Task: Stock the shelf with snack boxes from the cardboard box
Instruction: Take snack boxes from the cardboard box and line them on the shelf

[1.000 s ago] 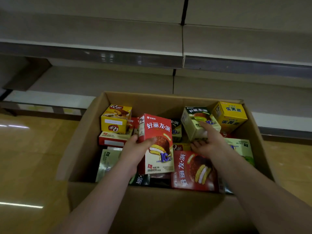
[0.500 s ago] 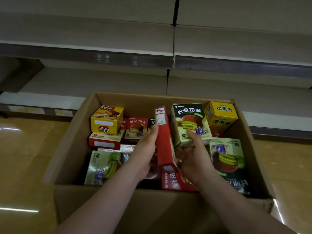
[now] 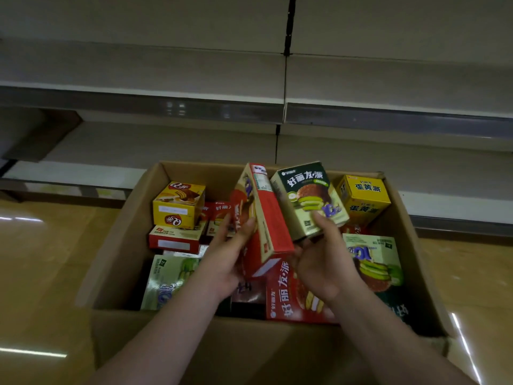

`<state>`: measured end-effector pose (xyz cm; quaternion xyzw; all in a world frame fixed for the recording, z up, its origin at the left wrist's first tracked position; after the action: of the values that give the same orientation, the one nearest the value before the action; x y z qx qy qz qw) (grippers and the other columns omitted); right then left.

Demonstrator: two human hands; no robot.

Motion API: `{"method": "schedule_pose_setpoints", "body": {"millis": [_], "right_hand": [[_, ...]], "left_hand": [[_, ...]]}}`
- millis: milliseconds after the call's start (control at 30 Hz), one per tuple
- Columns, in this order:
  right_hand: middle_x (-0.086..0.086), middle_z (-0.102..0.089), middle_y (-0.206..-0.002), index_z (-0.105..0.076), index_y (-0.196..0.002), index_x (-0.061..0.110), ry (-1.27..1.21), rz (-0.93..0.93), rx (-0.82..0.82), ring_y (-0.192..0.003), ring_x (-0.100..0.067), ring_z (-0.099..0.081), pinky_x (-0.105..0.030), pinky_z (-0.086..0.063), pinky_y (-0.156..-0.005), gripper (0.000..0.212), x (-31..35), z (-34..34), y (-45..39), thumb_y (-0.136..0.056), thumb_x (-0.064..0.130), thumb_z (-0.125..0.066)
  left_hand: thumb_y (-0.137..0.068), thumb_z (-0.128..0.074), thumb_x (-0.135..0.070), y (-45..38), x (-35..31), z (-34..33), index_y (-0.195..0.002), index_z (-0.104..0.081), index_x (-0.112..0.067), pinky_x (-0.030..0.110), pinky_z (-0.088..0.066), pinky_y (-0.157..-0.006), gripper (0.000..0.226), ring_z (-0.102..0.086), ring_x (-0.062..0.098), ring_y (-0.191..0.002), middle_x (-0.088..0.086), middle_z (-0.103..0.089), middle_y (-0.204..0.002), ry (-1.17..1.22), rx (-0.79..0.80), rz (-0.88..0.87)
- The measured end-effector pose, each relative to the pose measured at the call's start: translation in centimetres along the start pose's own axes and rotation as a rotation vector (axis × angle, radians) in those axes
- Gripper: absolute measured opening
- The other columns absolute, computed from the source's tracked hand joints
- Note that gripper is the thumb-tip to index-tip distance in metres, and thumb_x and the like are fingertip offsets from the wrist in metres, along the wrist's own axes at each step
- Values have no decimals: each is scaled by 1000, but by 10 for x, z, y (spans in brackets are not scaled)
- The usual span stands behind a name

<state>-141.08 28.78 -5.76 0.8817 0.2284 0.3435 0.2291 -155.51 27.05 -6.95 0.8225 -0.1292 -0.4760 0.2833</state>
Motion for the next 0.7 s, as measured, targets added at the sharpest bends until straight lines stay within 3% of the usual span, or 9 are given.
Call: {"method": "schedule_pose_setpoints", "body": {"millis": [33,100,167,267,400,500,600,700], "right_hand": [[-14,-67,-105,-60,-111,13,-9,29,-18,-89,-25,-63,-40,-51,-87,37,10,0,1,-81,34,-61],[-9,-66,-100,-61,-108,18,-37,94,-36,-83,-22,-62,-39,-48,-86,49,34,4,2,-65,41,-65],[-7,-68,-104,-62,-118,19,-51,168,-32,-88,-22,-62,-44,-45,-91,67,57,13,4,-57,46,-68],[-4,-68,-118,-58,-131,22,8,232,7,-105,-24,-61,-49,-41,-98,97,83,23,9,-41,49,-79],[-6,-66,-124,-59,-127,25,27,215,52,-120,-28,-57,-55,-34,-105,76,85,27,7,-56,48,-74],[-10,-71,-111,-72,-108,17,73,203,117,-105,-26,-67,-46,-47,-96,85,74,20,0,-29,39,-92],[-9,-73,-77,-79,-74,12,282,90,252,-68,-20,-71,-29,-58,-63,68,54,8,1,-12,36,-94],[-11,-73,-82,-76,-88,11,596,-18,344,-70,-23,-71,-28,-57,-61,77,30,7,-1,-19,41,-93]], "left_hand": [[-60,-79,-30,-2,-4,4,-131,-49,-40,51,-55,-76,77,-68,29,-99,5,-70,-113,30,-2,4],[-64,-77,-19,-6,-16,8,-128,-55,-31,48,-56,-74,69,-70,30,-96,7,-72,-110,15,19,-17],[-63,-78,-14,-5,-30,10,-127,-57,-28,46,-57,-74,69,-70,29,-97,6,-71,-112,-96,23,-62],[-64,-82,-17,-1,-49,10,-115,-57,-42,41,-58,-75,63,-67,18,-98,-8,-65,-114,-442,20,-204],[-74,-82,-17,1,-56,7,-123,-54,-41,24,-52,-66,62,-56,4,-100,-20,-52,-108,-765,41,-311],[-72,-82,-17,-2,-52,4,-131,-52,-35,22,-51,-69,68,-54,11,-110,-16,-52,-113,-889,71,-298],[-69,-85,-15,-5,-51,0,-138,-46,-34,33,-55,-82,82,-56,9,-113,-15,-59,-123,-1012,89,-321],[-75,-78,-7,-12,-44,-3,-140,-41,-43,42,-51,-93,83,-58,10,-116,-13,-63,-126,-1108,140,-345]]}}
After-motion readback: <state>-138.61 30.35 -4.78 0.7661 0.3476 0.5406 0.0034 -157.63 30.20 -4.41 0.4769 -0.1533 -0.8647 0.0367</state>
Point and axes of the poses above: each hand's wrist, its own y-axis away from the middle knuckle, its own z-axis out of the back of the hand, x = y × z, the point moved 9 cm from there along -y, towards the middle knuckle
